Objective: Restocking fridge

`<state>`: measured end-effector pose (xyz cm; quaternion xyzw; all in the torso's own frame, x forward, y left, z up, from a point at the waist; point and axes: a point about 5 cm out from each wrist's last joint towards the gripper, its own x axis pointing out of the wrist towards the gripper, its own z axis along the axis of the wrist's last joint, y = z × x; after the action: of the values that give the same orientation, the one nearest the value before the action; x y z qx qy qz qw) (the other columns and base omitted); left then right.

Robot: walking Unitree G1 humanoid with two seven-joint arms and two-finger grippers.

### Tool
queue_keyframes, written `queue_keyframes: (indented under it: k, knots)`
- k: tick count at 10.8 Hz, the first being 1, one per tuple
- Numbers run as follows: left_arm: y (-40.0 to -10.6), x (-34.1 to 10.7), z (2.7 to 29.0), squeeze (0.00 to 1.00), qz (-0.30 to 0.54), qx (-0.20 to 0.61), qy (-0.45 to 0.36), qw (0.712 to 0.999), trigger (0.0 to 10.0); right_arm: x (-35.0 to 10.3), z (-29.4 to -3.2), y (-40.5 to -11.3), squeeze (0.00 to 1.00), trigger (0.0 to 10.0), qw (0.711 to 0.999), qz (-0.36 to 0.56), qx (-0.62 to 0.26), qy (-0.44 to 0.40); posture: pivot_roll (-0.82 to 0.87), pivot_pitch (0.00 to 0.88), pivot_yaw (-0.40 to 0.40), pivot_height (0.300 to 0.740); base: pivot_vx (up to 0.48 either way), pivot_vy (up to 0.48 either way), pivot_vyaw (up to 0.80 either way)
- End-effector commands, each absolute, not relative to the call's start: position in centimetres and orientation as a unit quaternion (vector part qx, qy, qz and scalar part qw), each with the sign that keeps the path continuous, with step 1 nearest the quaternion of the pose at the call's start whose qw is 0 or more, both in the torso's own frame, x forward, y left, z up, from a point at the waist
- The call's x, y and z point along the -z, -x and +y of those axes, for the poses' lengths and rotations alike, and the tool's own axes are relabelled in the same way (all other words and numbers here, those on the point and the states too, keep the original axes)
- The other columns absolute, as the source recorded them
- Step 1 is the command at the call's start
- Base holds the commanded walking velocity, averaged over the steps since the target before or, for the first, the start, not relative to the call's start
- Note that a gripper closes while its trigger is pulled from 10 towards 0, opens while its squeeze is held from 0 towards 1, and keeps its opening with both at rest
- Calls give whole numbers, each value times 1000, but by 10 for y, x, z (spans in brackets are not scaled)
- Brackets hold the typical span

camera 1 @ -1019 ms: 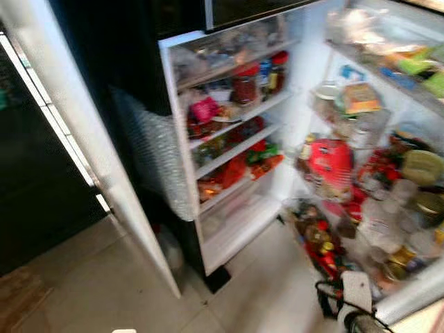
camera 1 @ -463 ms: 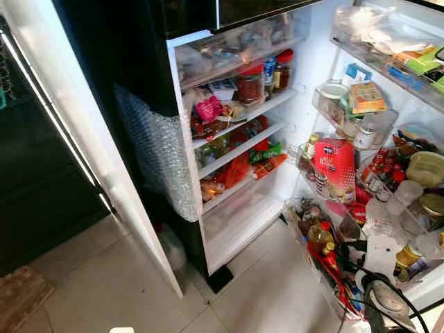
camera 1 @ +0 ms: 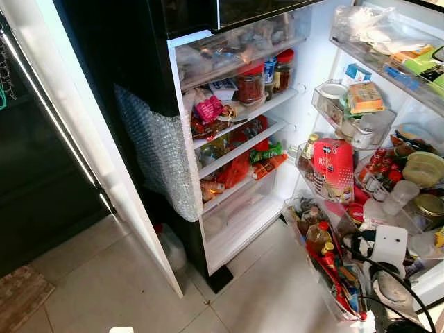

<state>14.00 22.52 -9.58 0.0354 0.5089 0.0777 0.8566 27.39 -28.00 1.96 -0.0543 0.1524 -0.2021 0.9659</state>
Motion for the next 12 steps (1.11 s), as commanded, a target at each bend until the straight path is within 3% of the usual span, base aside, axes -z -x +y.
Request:
queue_keyframes:
  k: [1, 8, 12]
  knots:
    - [-139, 96, 226, 0, 507, -82, -38, 857, 10000, -30, -283, -281, 0, 10000, 967, 130, 209, 62, -129, 0, 29, 740, 0, 0, 0]
    - [-140, 95, 227, 0, 506, -81, -41, 857, 10000, -37, -313, -272, 0, 10000, 955, 133, 251, 82, -129, 0, 37, 740, 0, 0, 0]
    - [-139, 96, 227, 0, 508, -79, -41, 857, 10000, -41, -379, -225, 0, 10000, 916, 180, 342, 106, -134, 0, 35, 740, 0, 0, 0]
